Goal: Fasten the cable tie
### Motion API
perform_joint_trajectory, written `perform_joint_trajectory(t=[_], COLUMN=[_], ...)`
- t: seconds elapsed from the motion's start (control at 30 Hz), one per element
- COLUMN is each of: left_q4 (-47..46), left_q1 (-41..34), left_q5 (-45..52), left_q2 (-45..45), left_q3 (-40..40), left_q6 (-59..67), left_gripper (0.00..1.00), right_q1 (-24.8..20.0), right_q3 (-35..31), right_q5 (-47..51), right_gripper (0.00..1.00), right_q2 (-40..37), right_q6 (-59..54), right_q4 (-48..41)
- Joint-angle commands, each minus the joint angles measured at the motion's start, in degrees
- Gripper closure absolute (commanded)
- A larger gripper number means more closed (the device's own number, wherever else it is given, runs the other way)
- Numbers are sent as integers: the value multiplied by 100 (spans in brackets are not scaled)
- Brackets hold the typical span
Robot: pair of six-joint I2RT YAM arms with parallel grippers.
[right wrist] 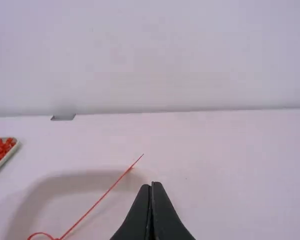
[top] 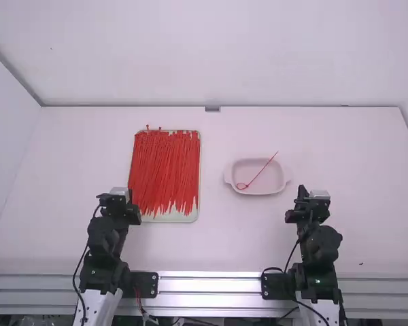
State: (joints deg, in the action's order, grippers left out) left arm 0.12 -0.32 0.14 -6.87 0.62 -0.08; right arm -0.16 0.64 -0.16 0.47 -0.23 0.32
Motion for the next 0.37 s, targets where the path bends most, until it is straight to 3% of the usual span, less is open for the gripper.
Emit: perform_joint_trajectory(t=[0.0,0.33], left_q4=[-12,-12], left_q1=[32,32], left_q5=[-14,-14], left_q2=[178,687], left_q3=[-62,-62], left_q6=[8,8], left_gripper=[100,100], right_q1=[16,16], right_q3=[-64,-64], right_q5=[16,16], right_gripper=[100,100], right_q2=[-47,-47], right_q6=[23,23], right_q4=[-32,-32])
